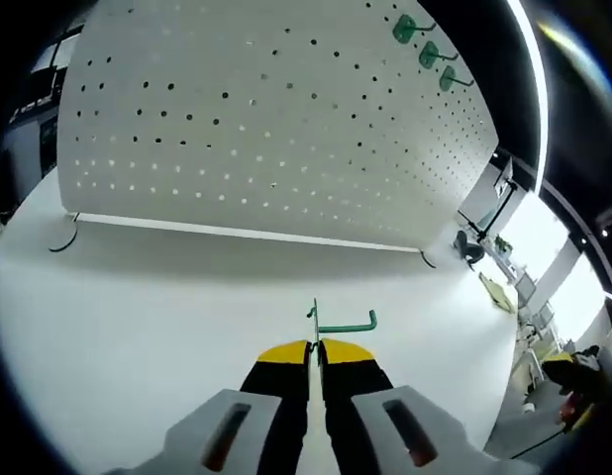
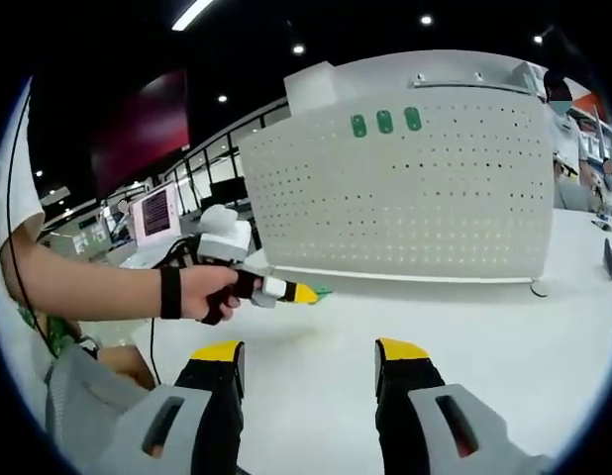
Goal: Insert the hook assembly into the mounting plate slot until the hook locks in place.
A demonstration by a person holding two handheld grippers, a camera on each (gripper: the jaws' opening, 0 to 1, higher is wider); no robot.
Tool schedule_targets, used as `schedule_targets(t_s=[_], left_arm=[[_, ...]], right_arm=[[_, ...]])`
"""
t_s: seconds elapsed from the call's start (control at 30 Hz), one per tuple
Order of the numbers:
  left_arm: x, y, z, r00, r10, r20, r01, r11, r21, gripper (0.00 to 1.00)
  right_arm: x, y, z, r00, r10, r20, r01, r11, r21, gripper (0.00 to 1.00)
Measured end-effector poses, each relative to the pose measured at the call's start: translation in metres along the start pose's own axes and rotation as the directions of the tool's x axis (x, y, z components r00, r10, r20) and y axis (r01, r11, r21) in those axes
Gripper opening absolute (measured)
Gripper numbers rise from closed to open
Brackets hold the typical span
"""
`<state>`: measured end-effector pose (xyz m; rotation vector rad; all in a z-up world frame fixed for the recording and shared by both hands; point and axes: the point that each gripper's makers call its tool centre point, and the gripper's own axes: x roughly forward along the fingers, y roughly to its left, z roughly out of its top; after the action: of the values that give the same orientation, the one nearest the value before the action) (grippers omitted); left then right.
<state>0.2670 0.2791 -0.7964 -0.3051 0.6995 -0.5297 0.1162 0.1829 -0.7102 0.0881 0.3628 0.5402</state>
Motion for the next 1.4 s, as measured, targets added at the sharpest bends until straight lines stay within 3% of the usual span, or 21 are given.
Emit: schedule_targets(t_s=[0.47,0.7,1.07,1.4], left_arm=[[-0.016,-0.016,-0.009,0.998,-0.07,-0.001,0.07,0.997,0.028,0.03],[-0.026,-0.02,-0.017,0.996,-0.088,0.01,0.088,0.996,-0.007,0.03],[-0.05,-0.029,-0.024,0.99,-0.132,0.054,0.135,0.989,-0.062,0.03],[-0.072,-0.049,-0.016,0.972,-0.201,0.124,0.211,0.974,-0.08,0.04]], right_arm=[[0.0,0.009,0.005,0.999,0.046,0.017,-0.046,0.999,-0.005,0.52],[-0.001,0.011,0.009,0.998,0.058,0.031,-0.058,0.998,-0.006,0.51],[-0.003,0.014,0.013,0.996,0.07,0.052,-0.07,0.998,-0.002,0.5],[-0.005,0.015,0.017,0.994,0.074,0.074,-0.074,0.997,0.003,0.49]])
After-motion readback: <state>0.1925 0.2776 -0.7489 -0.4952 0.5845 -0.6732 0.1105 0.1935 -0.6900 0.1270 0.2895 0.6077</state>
